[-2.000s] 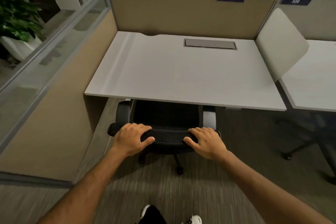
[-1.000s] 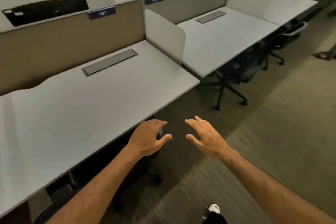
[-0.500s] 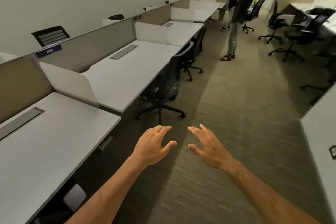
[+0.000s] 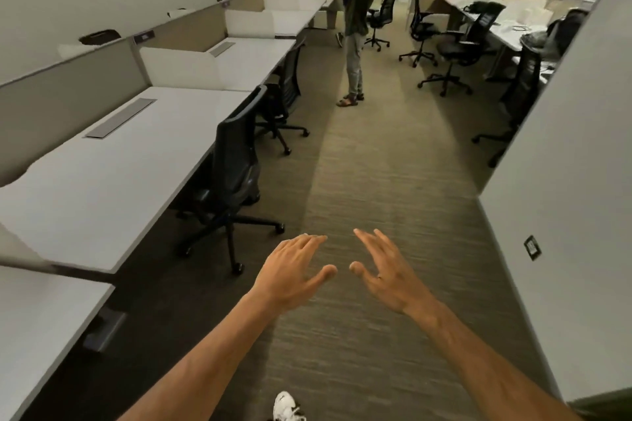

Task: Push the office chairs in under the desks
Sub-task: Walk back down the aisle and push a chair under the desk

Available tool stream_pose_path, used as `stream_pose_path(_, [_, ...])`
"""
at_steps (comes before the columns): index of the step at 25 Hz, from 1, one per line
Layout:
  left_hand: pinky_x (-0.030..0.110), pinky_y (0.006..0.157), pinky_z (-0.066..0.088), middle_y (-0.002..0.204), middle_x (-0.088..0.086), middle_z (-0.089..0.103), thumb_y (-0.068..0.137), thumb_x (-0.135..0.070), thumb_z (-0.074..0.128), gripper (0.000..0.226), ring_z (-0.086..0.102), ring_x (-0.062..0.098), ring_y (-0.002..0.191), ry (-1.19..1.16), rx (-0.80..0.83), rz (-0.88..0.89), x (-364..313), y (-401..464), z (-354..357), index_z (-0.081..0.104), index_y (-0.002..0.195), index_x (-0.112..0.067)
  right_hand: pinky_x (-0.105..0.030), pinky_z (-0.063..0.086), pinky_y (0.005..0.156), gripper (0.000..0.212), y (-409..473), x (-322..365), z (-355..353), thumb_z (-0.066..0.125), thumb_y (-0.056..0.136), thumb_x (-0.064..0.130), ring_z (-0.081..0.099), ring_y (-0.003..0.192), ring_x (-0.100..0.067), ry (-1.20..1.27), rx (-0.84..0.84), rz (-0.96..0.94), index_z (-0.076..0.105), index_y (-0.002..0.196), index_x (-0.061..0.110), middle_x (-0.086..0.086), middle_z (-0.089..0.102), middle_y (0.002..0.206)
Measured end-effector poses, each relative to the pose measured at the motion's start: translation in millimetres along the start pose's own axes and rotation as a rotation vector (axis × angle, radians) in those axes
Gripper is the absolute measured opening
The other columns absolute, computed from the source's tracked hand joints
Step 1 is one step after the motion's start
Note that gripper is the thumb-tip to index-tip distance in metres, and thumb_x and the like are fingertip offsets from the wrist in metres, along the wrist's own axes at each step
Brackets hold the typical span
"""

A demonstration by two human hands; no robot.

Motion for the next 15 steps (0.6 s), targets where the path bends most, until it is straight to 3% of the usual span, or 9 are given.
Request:
stream_pose_path(5, [0.034,0.11,0.032,0.146,0.001,0.053,0.097,-0.073,0.038,0.074,0.045,0.018,0.136,-0.013,0.011,0.068,37,123,21,0.043,0.15,-0.02,-0.037,0.011,0.124,0.084,87,-57,-16,0.023,0.09,0.082,0.001,0.153,-0.006,-0.02,-0.022,0.055,0.02,0.159,0.033,0.011,0.024,0.165])
stream_pose_path(9, [0.032,0.112,0.028,0.149,0.0,0.05,0.098,-0.07,0.042,0.072,0.041,0.015,0.139,-0.027,0.026,0.104,71,219,25,0.04,0.151,-0.021,-0.045,0.018,0.124,0.086,166,-94,-35,0.021,0.088,0.083,0.001,0.154,-0.007,-0.041,-0.038,0.112,0.019,0.159,0.034,0.012,0.022,0.166])
stream_pose_path(15, [0.035,0.113,0.029,0.149,0.001,0.05,0.097,-0.07,0.041,0.074,0.042,0.018,0.139,-0.029,0.066,0.154,119,361,22,0.041,0.15,-0.019,-0.045,0.018,0.124,0.082,290,-152,-61,0.022,0.088,0.084,-0.006,0.152,0.0,-0.02,-0.082,0.189,0.015,0.158,0.041,0.018,0.016,0.166])
Point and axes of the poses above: each hand's wrist, its own y-axis towards the middle knuckle, its own z-axis out of the palm, x = y × z, the point moved 6 cm from there along y, towards the middle knuckle
